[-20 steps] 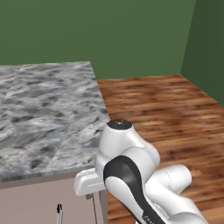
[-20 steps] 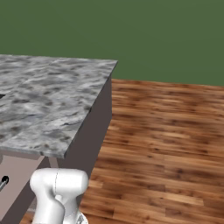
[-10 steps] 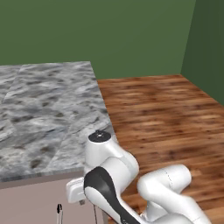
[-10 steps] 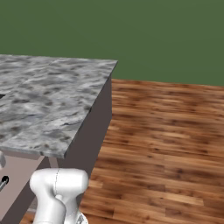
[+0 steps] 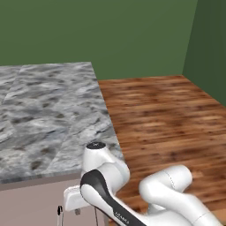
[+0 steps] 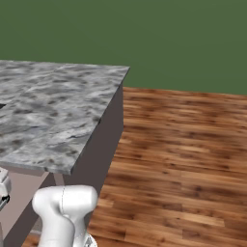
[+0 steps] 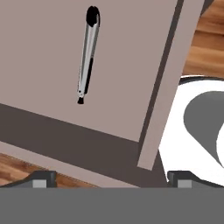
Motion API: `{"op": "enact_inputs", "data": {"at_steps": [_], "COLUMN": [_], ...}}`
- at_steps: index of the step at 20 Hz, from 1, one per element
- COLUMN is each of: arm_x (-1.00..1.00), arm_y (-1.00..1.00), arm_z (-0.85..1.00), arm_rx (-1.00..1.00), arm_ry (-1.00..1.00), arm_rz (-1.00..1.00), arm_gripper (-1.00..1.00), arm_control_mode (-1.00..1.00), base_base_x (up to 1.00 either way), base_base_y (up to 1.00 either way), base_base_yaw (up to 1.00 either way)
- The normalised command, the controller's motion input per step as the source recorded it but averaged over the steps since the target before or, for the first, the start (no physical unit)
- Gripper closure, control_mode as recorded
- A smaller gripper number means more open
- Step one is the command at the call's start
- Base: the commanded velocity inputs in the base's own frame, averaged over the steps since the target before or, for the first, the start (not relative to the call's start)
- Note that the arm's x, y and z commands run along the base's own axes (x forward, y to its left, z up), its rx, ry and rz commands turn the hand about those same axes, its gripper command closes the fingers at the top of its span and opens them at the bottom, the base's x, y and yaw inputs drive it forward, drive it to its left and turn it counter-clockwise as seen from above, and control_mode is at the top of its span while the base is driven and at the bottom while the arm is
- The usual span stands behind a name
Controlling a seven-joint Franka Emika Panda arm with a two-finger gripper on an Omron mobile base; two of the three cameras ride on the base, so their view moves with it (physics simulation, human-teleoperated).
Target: Take the tongs from the drawer on the left and place them on the dining counter next to the tray containing the kebab skewer.
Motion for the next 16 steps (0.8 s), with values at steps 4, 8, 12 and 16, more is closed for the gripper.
{"op": "enact_inputs", "data": {"at_steps": [4,8,12,16], "arm_x": [0.05,0.09,0.15,0.12], "arm_y": [0.21,0.23,0.32,0.27], "arm_z": [-0.29,-0.32,-0.34,-0.35], "arm_rx": [-0.03,-0.05,-0.03,0.00], "arm_ry": [0.00,-0.02,0.00,0.00], "arm_rz": [0.00,0.00,0.00,0.00], "arm_gripper": [-1.00,-1.00,-1.00,-1.00], "arm_control_mode": [-1.00,-1.00,-1.00,-1.00], "base_base_x": [0.00,0.00,0.00,0.00], "base_base_y": [0.00,0.00,0.00,0.00], "base_base_yaw": [0.00,0.00,0.00,0.00]}}
